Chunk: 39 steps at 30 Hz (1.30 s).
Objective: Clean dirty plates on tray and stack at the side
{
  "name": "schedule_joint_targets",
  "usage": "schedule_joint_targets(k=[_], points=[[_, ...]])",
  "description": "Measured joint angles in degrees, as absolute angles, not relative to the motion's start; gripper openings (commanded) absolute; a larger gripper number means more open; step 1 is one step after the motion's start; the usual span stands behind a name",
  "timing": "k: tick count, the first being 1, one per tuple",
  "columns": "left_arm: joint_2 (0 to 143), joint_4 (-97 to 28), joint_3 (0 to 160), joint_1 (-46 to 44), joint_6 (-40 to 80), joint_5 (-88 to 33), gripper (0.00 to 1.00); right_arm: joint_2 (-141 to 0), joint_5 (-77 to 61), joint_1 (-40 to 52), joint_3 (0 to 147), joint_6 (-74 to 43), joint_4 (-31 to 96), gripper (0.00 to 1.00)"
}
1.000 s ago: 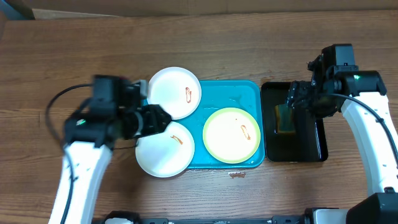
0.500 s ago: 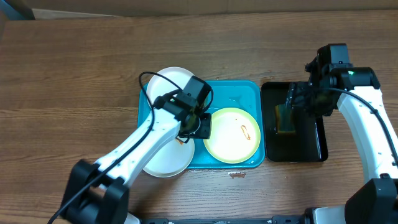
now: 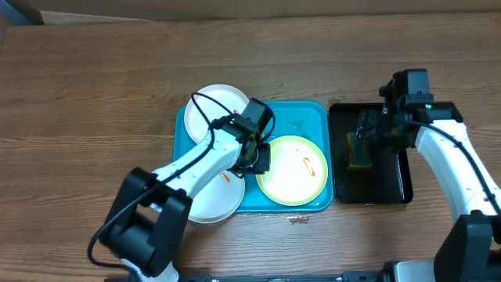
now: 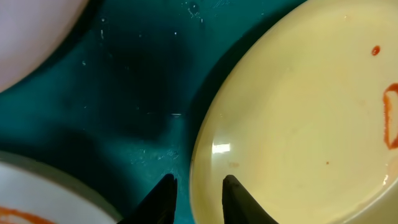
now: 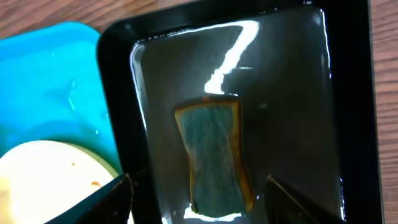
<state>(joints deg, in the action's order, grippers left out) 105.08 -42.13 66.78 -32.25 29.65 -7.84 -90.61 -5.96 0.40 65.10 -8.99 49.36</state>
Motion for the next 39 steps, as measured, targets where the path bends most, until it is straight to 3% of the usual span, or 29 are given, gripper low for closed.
schedule_joint_targets(k=[10,19,27,29,30,32,35,36,37,38,39], points=[[107.15,-37.26,66.74,-32.29,29.76,-7.92,0.13,-90.61,-5.65,0.40,56.01,-8.97,40.86,0.70],[107.15,-33.36,66.74,-32.29,28.71,-7.88,0.14,-90.61,-5.76,0.40,50.43,-8.99,34.41,0.75],[107.15,-33.12,66.74,-32.27,27.81,-7.92,0.37,-90.61,-5.78,0.40,47.99,-8.95,33.82,0.75],[107.15,-33.12,66.74,-32.29,27.90,-7.94,0.39,-90.61,-5.78,0.40,46.76,-8.88,33.43,0.67],[107.15,-33.12,66.74,-32.29,27.90,-7.94,0.40,-90.61,-5.76,0.40,46.35,-8.84,33.34,0.58],[107.15,-33.15,66.74,-32.27,27.90,-7.92,0.43,-90.61,-5.96,0.40,45.69,-8.49,33.17,0.25],[107.15,-33.23,66.74,-32.29,27.86,-7.94,0.47,-90.61,-6.66,0.43,45.60,-8.91,33.21,0.04],[107.15,-33.23,66.74,-32.29,27.90,-7.94,0.48,-90.61,-7.01,0.40,45.60,-8.97,33.06,0.05],[107.15,-33.28,66.74,-32.29,27.90,-7.94,0.48,-90.61,-7.18,0.43,45.60,-9.08,32.91,0.12],[107.15,-33.30,66.74,-32.27,27.90,-7.94,0.49,-90.61,-7.27,0.40,45.60,-9.21,32.71,0.41],[107.15,-33.32,66.74,-32.27,27.90,-7.94,0.48,-90.61,-7.31,0.40,45.60,-9.45,32.56,0.56]])
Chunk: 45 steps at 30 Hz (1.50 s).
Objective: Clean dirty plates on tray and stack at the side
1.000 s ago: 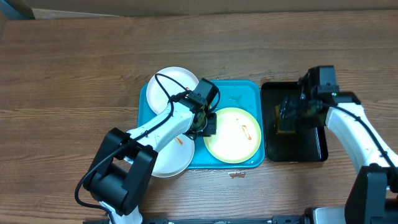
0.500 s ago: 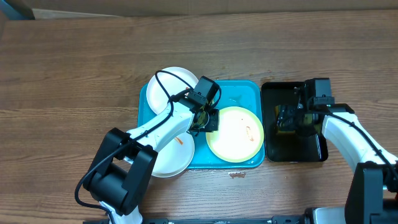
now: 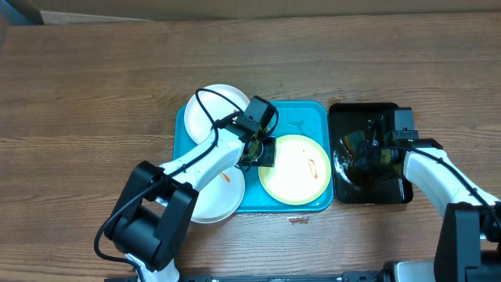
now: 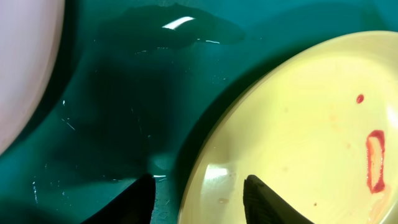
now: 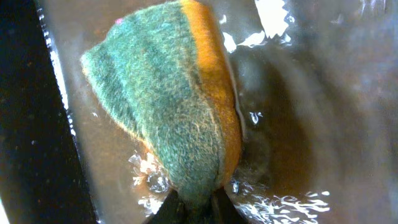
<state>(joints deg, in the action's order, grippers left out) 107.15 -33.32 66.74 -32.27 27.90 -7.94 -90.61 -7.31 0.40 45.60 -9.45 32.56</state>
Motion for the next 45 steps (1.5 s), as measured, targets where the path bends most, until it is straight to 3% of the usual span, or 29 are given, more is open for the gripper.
schedule_joint_targets(k=[1,3,17,18,19,21,22,24,26,28,38,39,41,42,43,45], points=[[107.15,-33.36,66.74,-32.29,27.90,-7.94,0.50,-90.61,-7.42,0.40,45.65,-9.28,32.60,0.65],[107.15,-33.41,66.74,-32.27,27.90,-7.94,0.51,-90.61,-7.53,0.40,46.06,-9.13,33.39,0.72],[107.15,-33.45,66.74,-32.27,27.90,-7.94,0.52,-90.87,-5.15,0.40,49.56,-8.99,28.77,0.69],[107.15,-33.43,66.74,-32.29,27.90,-7.94,0.52,-91.13,-5.28,0.43,49.34,-8.95,27.94,0.66],[107.15,-33.41,66.74,-32.29,27.90,-7.94,0.52,-91.57,-5.43,0.45,49.10,-8.88,27.29,0.57],[107.15,-33.41,66.74,-32.29,27.90,-7.92,0.53,-92.86,-5.69,0.69,48.58,-8.47,26.57,0.17],[107.15,-33.41,66.74,-32.29,27.90,-7.92,0.53,-93.67,-5.69,0.91,48.31,-8.84,26.39,0.04],[107.15,-33.41,66.74,-32.29,27.90,-7.94,0.53,-94.87,-5.76,1.37,47.99,-8.88,25.65,0.06],[107.15,-33.41,66.74,-32.27,27.90,-7.92,0.54,-94.98,-5.76,1.65,47.99,-9.21,25.41,0.45],[107.15,-33.41,66.74,-32.29,27.90,-7.94,0.54,-95.00,-5.56,1.65,48.12,-8.97,25.58,0.54],[107.15,-33.41,66.74,-32.29,27.90,-7.94,0.55,-95.11,-3.57,1.65,49.41,-8.75,23.59,0.55],[107.15,-33.41,66.74,-32.29,27.90,-7.94,0.55,-95.35,-3.57,1.65,49.41,-8.75,23.53,0.48],[107.15,-33.41,66.74,-32.29,27.90,-7.92,0.55,-96.55,-3.57,1.67,49.52,-8.62,23.11,0.16],[107.15,-33.39,66.74,-32.29,27.90,-7.92,0.55,-97.12,-3.66,1.72,49.56,-8.45,22.90,0.14],[107.15,-33.39,66.74,-32.29,27.90,-7.94,0.55,-97.60,-3.64,1.89,49.56,-8.78,22.48,0.16],[107.15,-33.41,66.74,-32.29,27.90,-7.94,0.55,-98.06,-3.64,1.96,49.63,-9.21,22.02,0.43]])
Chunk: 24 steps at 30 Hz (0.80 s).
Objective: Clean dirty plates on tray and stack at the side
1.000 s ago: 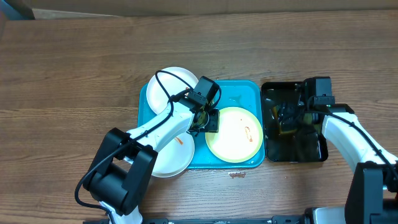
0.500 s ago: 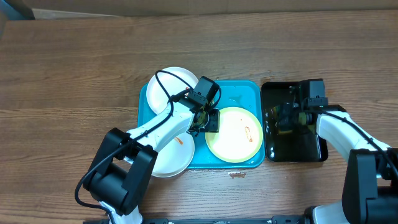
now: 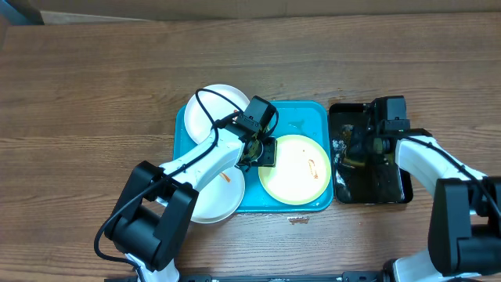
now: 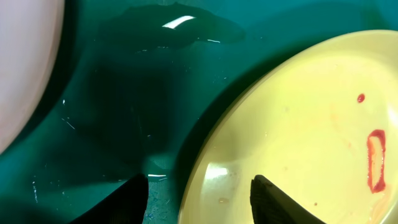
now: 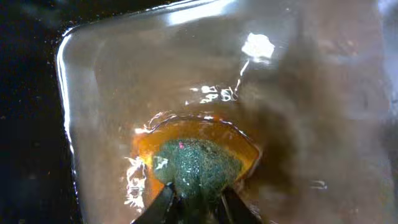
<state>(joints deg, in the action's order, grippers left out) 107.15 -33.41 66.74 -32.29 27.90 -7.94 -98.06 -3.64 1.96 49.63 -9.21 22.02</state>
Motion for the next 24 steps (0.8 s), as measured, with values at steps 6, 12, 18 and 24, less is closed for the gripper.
schedule_joint_targets(k=[6,12,18,24], points=[[107.15,-33.43,66.74,-32.29,27.90,-7.94,0.55,-98.04,-2.85,1.96,52.69,-9.02,27.31,0.63],[107.15,-33.54,66.74,-32.29,27.90,-7.94,0.55,-97.78,-2.92,1.96,57.36,-9.02,34.39,0.65],[107.15,-33.58,66.74,-32.29,27.90,-7.92,0.56,-97.62,-4.29,2.26,56.73,-9.02,34.61,0.64],[107.15,-33.61,66.74,-32.29,27.90,-7.94,0.56,-98.24,-4.64,2.76,54.96,-8.86,32.56,0.32]])
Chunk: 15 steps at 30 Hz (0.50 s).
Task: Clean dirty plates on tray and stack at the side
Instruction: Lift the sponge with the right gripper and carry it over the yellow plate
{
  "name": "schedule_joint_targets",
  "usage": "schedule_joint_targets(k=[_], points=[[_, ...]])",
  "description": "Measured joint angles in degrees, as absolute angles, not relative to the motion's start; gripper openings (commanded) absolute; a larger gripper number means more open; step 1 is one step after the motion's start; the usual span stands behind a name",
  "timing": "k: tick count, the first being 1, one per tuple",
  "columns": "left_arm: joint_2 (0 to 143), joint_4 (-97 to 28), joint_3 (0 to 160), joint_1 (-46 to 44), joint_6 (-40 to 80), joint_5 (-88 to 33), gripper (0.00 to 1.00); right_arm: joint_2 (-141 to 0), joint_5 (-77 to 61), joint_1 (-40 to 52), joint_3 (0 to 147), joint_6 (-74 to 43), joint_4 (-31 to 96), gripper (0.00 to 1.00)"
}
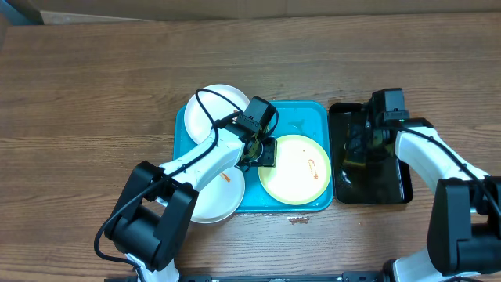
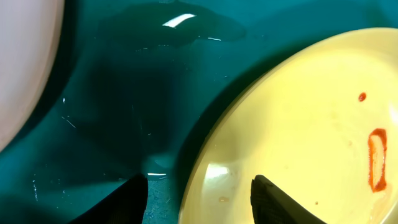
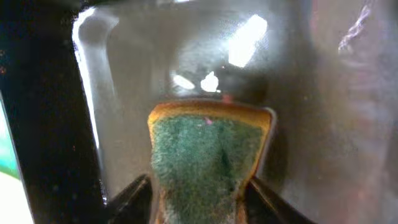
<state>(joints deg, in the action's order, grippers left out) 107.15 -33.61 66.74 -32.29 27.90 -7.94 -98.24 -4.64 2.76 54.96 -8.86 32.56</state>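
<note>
A yellow plate with a red smear lies on the blue tray. My left gripper is open, one finger on the tray and the other over the plate, so it straddles the plate's left rim. Two white plates overlap the tray's left side, the nearer one marked red. A green and orange sponge sits in water in the black tray. My right gripper is open, its fingers flanking the unsqueezed sponge.
The black tray stands right beside the blue tray on the wooden table. A white plate's edge shows at the upper left of the left wrist view. Water lies on the blue tray's floor.
My right gripper's fingers were pinched tight on the sponge and now stand wide at its sides, with the sponge back at full width. The left gripper and the plates have not moved.
First my right gripper hung open above the sponge lying flat in the black tray, and my left fingers stood close together at the yellow plate's rim. Then the right was shut, squeezing the sponge in the water, and the left had widened. Now the sponge is released.
</note>
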Motion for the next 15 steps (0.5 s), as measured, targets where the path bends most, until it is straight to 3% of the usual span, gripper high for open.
schedule_joint_targets(k=[1,4,5,10,15], points=[[107.15,-33.65,66.74,-32.29,27.90,-7.94,0.56,-98.35,-4.62,2.76,54.94,-8.99,32.42,0.32],[107.15,-34.54,66.74,-32.29,27.90,-7.94,0.56,-98.43,-4.69,2.76,54.94,-9.45,32.42,0.51],[107.15,-34.92,66.74,-32.29,27.90,-7.92,0.56,-98.43,-4.69,2.76,54.94,-9.58,32.58,0.52],[107.15,-35.57,66.74,-32.29,27.90,-7.94,0.53,-98.43,-4.71,2.76,54.94,-9.06,33.56,0.52],[107.15,-35.99,66.74,-32.29,28.03,-7.94,0.36,-98.43,-4.67,2.76,54.94,-9.06,33.87,0.49]])
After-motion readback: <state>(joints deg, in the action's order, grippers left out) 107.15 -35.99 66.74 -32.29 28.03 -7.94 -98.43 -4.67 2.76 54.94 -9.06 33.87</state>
